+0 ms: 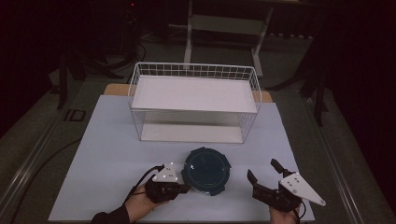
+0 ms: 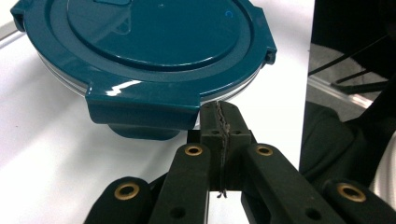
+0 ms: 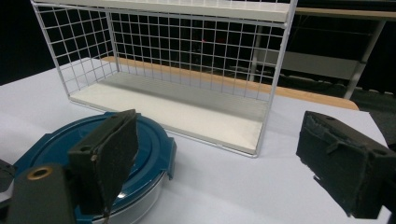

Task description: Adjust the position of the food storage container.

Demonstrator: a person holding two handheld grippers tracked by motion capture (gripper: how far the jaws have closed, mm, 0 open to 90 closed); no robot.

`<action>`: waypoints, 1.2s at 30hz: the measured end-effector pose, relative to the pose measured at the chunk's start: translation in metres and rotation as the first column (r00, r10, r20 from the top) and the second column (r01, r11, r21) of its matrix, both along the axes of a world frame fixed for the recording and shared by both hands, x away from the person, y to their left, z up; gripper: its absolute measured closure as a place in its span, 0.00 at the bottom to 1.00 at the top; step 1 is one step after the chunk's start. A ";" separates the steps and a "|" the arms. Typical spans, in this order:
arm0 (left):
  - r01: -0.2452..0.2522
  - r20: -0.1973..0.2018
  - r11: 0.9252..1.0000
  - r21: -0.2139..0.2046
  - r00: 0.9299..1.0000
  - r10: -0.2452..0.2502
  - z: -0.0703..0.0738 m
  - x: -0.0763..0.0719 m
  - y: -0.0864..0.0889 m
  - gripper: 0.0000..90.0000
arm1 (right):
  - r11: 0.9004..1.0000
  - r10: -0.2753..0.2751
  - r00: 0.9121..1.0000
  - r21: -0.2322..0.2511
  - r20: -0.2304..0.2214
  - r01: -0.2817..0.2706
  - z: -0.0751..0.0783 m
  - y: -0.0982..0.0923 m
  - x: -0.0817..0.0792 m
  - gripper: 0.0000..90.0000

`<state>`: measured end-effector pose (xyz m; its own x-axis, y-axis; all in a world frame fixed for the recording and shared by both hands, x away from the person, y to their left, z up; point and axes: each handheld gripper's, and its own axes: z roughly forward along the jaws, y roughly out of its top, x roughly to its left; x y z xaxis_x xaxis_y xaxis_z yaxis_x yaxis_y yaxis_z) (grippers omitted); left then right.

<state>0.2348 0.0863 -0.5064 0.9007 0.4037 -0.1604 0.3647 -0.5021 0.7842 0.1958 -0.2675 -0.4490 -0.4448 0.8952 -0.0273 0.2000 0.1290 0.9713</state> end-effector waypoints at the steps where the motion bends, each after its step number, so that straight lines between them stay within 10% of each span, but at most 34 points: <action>1: 0.000 0.003 1.000 0.003 1.000 0.000 0.000 0.000 0.000 1.00 | 1.000 0.001 1.000 0.000 0.000 -0.001 0.000 0.000 0.000 0.14; 36: -0.165 0.031 0.986 -0.014 0.986 0.165 0.007 0.023 0.036 1.00 | 0.999 0.032 0.999 -0.001 -0.023 -0.032 -0.002 0.003 0.002 0.14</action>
<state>0.2578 0.1219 -0.4990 0.8267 0.5454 -0.1379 0.4163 -0.4283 0.8020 0.1977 -0.2648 -0.4508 -0.4740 0.8804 -0.0176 0.2180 0.1367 0.9663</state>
